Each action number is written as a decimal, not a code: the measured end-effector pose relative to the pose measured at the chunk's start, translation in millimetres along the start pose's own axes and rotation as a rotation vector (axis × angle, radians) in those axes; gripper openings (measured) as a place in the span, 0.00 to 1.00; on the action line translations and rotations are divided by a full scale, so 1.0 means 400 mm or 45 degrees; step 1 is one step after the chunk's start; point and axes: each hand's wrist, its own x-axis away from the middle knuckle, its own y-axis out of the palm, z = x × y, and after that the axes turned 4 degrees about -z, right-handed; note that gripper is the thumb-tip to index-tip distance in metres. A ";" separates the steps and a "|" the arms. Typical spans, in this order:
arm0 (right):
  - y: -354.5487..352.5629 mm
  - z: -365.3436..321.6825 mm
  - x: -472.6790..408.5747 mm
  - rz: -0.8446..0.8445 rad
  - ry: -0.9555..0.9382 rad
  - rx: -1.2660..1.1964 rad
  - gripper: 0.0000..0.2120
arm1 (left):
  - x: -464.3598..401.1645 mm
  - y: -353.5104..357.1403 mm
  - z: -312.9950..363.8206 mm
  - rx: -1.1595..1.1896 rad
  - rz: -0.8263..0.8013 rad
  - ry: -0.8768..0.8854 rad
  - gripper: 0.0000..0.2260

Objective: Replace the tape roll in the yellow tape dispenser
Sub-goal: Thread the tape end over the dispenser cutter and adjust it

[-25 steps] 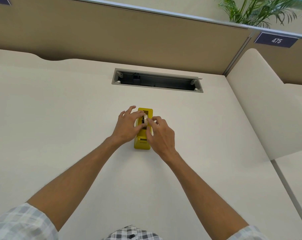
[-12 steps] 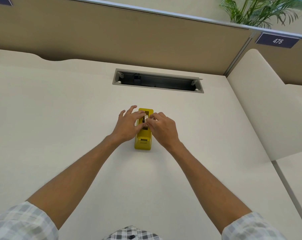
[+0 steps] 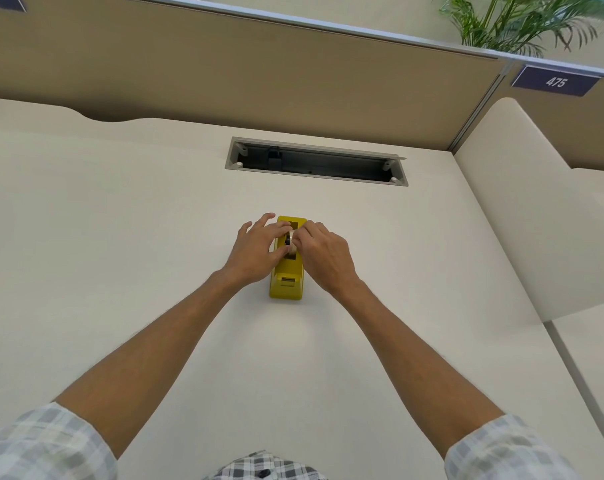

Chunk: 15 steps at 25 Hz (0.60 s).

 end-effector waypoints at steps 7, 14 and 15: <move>0.009 0.000 -0.009 -0.164 0.142 -0.155 0.04 | 0.026 0.007 0.005 0.246 -0.028 -0.007 0.25; 0.009 -0.005 -0.014 -0.224 0.145 -0.174 0.04 | 0.035 0.011 0.013 0.267 -0.004 -0.057 0.26; 0.010 -0.006 -0.012 -0.226 0.146 -0.173 0.04 | 0.035 0.011 0.011 0.279 -0.004 -0.054 0.26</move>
